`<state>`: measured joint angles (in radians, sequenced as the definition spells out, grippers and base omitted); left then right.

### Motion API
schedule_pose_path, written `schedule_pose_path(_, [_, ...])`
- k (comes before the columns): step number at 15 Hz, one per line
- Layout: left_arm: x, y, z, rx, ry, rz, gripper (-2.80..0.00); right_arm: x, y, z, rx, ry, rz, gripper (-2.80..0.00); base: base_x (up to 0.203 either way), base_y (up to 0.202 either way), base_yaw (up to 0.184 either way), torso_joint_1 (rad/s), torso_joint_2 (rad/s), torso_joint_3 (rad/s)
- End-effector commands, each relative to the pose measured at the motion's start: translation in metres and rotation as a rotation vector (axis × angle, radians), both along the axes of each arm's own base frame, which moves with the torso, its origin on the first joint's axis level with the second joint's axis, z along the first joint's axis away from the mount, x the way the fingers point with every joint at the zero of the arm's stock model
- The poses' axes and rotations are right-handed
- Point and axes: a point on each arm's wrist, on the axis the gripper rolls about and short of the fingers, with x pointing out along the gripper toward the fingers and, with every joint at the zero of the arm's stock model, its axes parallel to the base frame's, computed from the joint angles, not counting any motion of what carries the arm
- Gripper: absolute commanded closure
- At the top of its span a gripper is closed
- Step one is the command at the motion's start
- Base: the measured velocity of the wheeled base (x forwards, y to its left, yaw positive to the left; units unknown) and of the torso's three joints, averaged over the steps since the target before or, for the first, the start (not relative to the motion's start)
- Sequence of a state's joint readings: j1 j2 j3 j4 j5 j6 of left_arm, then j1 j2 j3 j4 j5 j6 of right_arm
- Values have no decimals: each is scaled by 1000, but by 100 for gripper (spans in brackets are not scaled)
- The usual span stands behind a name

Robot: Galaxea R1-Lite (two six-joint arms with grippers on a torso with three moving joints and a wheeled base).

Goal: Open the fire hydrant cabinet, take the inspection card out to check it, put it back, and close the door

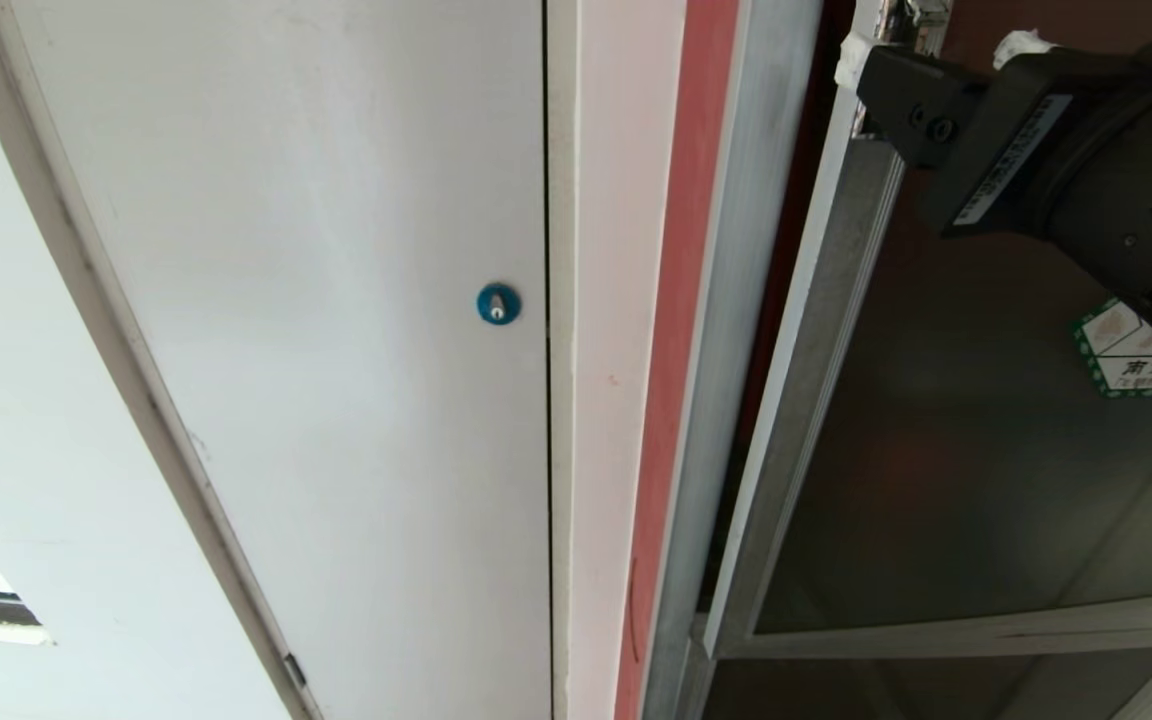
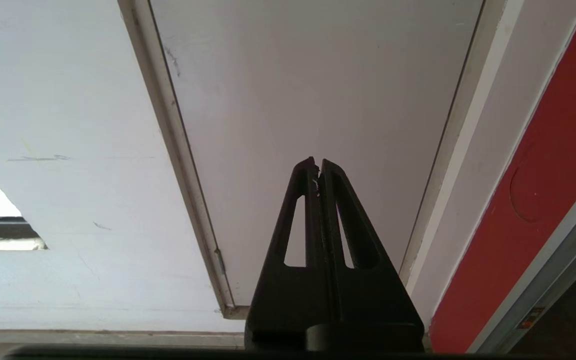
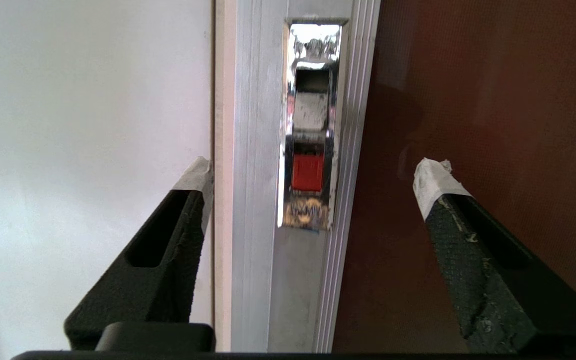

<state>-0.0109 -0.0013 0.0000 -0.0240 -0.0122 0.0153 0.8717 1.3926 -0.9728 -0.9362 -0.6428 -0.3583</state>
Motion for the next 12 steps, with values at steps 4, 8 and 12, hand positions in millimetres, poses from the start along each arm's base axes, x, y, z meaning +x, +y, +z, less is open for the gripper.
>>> schedule_pose_path(4, [1,0,-4,0,15,0,0,-24,-27,-12,-4,6,0,-280,0,0,0,0,0,0])
schedule_pose_path(8, [1,0,-4,0,15,0,0,-47,-56,-27,-4,11,-8,0,0,0,0,0,0,0])
schedule_pose_path(12, [1,0,-4,0,15,0,0,-58,-77,-34,9,4,-49,0,0,0,0,0,0,0])
